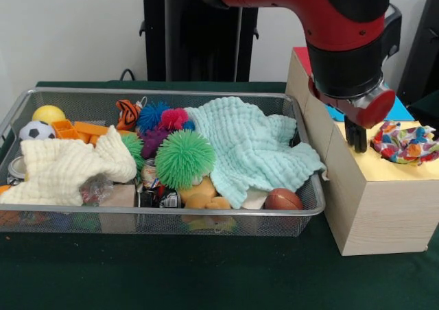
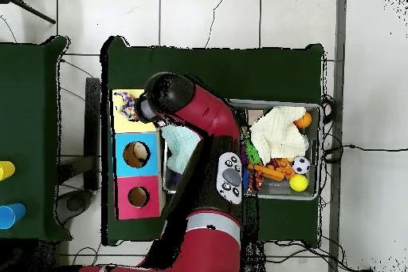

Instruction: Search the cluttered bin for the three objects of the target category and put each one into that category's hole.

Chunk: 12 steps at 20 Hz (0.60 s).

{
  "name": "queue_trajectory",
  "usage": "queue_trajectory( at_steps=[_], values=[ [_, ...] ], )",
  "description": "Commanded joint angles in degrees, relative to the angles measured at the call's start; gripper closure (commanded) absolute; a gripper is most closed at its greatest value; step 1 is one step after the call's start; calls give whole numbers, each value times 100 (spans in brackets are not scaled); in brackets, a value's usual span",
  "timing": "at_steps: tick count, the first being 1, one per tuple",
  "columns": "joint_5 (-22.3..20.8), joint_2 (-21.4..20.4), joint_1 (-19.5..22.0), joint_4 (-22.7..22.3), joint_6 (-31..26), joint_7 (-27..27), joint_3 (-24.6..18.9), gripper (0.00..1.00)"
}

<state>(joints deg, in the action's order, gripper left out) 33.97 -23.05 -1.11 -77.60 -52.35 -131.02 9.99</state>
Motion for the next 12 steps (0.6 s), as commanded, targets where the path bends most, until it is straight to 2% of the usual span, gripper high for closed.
queue_trajectory(
  at_steps=[1,4,6,9,12],
  values=[
    [-965,-120,-115,464,-1383,-736,233,100],
    [-1460,-422,-397,751,-1731,-916,792,100],
    [-1568,-535,-475,852,-1863,-1023,889,100],
    [-1544,-708,-573,729,-1888,-1209,902,100],
    [-1313,-809,-631,535,-1767,-1391,781,100]
  ],
)
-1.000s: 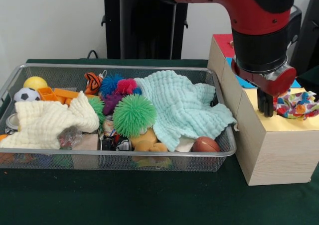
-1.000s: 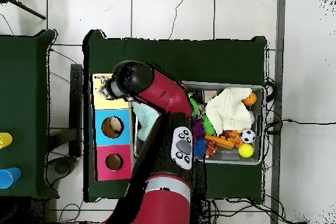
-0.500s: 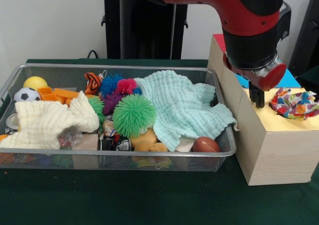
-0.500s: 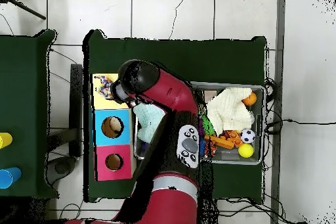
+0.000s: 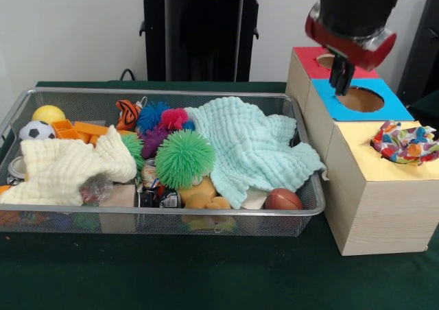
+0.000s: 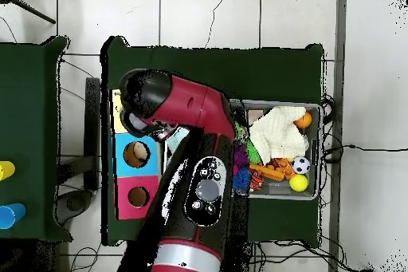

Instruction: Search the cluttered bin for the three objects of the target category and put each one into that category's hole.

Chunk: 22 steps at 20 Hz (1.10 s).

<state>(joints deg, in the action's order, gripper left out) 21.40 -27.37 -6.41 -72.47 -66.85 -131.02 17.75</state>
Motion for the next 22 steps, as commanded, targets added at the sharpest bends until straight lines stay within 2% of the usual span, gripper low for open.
queue_trajectory(
  at_steps=[1,6,14,22],
  values=[
    [49,-353,-131,-132,-117,-1421,-67,100],
    [805,-495,-226,-752,426,-1519,-494,100],
    [1153,-318,-576,-957,1112,-1708,-378,100],
    [1483,-20,-494,-1191,1820,-1452,-520,100]
  ],
)
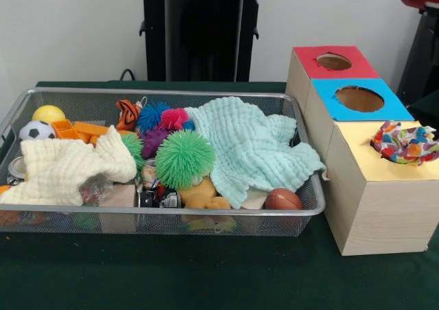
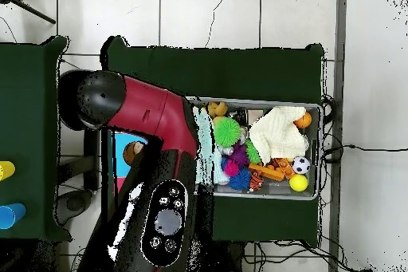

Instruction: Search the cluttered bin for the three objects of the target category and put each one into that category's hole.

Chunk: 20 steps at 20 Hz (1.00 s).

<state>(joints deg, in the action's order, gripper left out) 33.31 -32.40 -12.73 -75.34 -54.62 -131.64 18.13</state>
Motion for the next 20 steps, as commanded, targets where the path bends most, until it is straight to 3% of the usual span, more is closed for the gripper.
queue_trajectory(
  at_steps=[1,10,16,20],
  values=[
    [293,519,130,-896,646,-1381,-550,100],
    [318,659,199,-1060,1136,-1092,-599,100],
    [423,818,418,-1375,1754,-732,-936,100],
    [473,989,500,-1490,1989,-770,-1173,100]
  ],
)
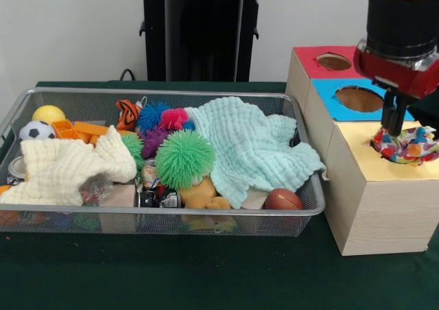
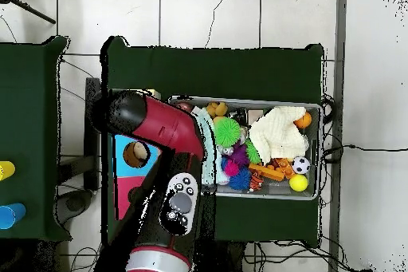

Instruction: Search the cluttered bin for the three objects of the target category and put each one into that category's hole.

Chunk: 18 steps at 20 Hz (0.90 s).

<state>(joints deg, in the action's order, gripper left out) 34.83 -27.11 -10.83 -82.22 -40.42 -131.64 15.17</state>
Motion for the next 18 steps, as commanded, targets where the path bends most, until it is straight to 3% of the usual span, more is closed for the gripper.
queue_trajectory(
  at_steps=[1,5,18],
  values=[
    [271,552,284,-681,501,-877,-842,100],
    [246,730,255,-533,429,-1107,-842,100],
    [271,857,368,-192,-7,-1104,-851,100]
  ],
)
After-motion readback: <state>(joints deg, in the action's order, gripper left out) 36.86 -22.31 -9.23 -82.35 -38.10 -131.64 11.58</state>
